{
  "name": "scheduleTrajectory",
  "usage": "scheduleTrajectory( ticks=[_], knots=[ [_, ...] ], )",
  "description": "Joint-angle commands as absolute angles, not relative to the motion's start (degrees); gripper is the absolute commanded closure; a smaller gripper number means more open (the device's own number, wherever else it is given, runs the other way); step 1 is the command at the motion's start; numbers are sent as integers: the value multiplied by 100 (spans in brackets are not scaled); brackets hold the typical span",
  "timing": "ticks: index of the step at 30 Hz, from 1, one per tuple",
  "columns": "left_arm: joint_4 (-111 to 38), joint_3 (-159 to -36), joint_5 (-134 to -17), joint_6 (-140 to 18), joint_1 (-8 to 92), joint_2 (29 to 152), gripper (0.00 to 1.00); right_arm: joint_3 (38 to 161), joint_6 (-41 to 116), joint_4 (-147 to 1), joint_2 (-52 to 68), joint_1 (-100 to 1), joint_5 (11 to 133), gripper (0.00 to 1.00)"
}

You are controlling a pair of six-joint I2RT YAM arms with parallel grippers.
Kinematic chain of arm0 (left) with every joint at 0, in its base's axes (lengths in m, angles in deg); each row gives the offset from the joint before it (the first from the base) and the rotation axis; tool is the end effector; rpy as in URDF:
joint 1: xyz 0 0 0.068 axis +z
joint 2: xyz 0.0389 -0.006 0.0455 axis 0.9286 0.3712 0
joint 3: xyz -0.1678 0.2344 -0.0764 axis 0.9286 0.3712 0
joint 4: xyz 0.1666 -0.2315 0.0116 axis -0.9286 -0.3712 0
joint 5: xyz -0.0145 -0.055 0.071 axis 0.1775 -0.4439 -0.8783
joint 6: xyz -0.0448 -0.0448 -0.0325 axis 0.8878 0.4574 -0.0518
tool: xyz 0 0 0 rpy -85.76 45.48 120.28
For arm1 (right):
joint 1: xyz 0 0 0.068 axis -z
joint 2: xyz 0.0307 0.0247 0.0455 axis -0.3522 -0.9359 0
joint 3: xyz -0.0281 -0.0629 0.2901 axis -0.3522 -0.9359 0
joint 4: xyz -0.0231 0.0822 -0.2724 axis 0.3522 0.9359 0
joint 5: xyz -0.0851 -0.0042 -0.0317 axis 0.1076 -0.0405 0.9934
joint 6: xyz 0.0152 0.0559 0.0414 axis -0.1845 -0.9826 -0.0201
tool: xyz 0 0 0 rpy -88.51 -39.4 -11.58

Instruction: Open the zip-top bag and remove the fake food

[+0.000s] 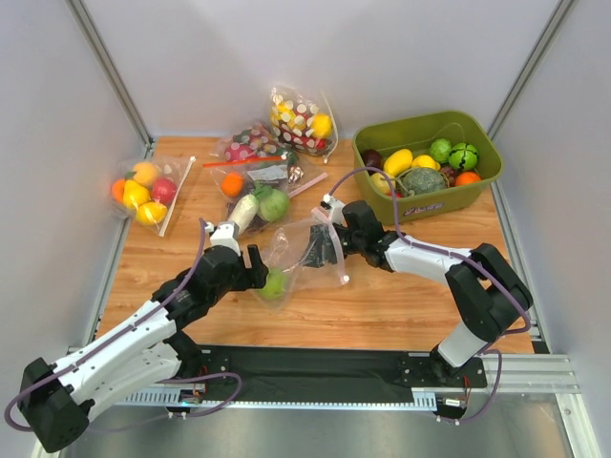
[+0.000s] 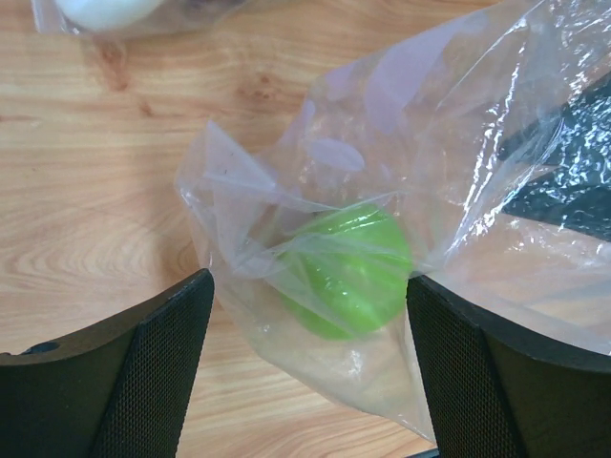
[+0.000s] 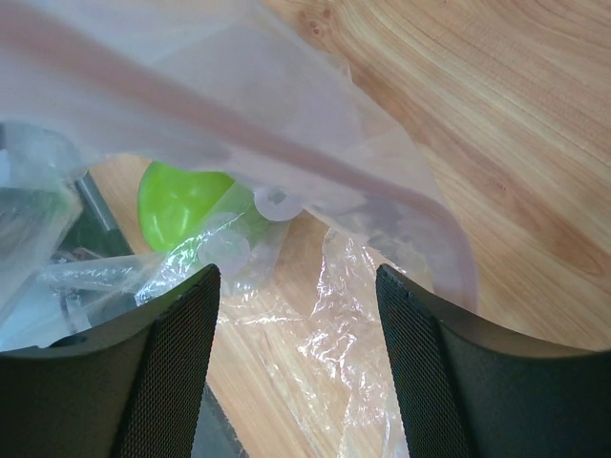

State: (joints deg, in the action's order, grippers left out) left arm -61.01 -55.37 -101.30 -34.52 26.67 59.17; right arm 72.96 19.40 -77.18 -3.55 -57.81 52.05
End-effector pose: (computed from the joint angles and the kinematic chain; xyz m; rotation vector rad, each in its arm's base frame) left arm 0.1559 -0.1146 0.2312 -0.1102 2.2037 -0.4559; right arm 0.2761 0.2439 0.1793 -0.5393 2.3635 1.0902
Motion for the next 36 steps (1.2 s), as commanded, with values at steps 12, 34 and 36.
scheduleTrajectory(
  ticks=[12,34,36],
  knots=[
    [-4763,-4866,-9626,-2962,2673,6457,73,7498,2386,-7641,-74,-5920,4910,32],
    [-3893,-4980,-9530,-3402,2681,7881,98,8474,2686,-7772,-1163,-6482,5692,15],
    [-3901,-5015,-9460,-3463,2681,8022,99,8579,2764,-7737,-1285,-6553,5850,15]
  ],
)
